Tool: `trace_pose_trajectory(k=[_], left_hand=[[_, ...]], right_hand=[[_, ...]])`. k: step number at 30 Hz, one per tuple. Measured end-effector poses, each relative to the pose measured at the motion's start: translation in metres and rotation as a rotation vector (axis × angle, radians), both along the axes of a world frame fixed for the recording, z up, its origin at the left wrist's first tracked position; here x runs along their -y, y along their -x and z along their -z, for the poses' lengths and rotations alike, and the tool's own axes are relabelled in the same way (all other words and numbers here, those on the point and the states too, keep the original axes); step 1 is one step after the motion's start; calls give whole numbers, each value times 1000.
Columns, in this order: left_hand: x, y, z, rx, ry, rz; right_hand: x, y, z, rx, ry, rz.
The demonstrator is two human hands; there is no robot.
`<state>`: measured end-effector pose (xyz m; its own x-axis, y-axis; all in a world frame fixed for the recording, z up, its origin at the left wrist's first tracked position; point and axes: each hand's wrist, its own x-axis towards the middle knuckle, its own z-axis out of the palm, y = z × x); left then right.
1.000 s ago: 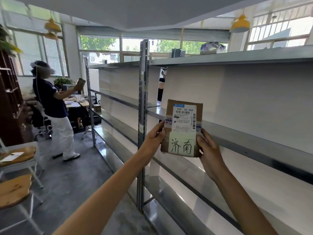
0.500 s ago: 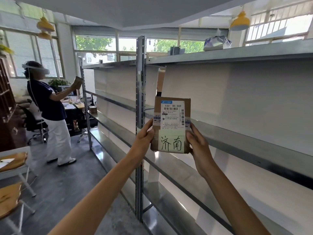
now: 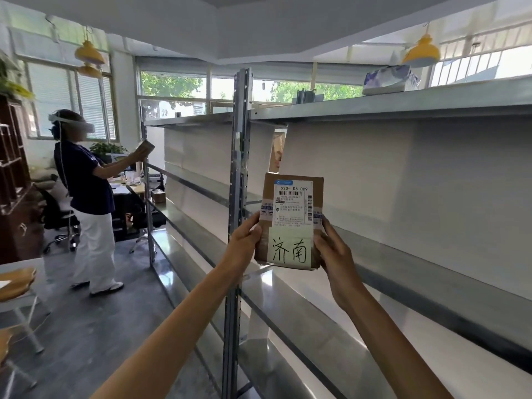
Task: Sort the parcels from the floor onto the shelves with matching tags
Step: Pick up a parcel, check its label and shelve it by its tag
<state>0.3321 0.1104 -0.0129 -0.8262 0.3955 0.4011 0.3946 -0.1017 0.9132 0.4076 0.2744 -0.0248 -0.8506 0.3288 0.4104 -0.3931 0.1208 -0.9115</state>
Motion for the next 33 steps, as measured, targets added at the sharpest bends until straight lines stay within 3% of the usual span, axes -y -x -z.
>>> trace_pose_trajectory(k=[17,33], left_hand=[[-1,74,3,22,21,45],[53,173,13,-12,73,167]], right_hand=[[-1,66,6,-21,29,55],[56,149,30,-31,82,183]])
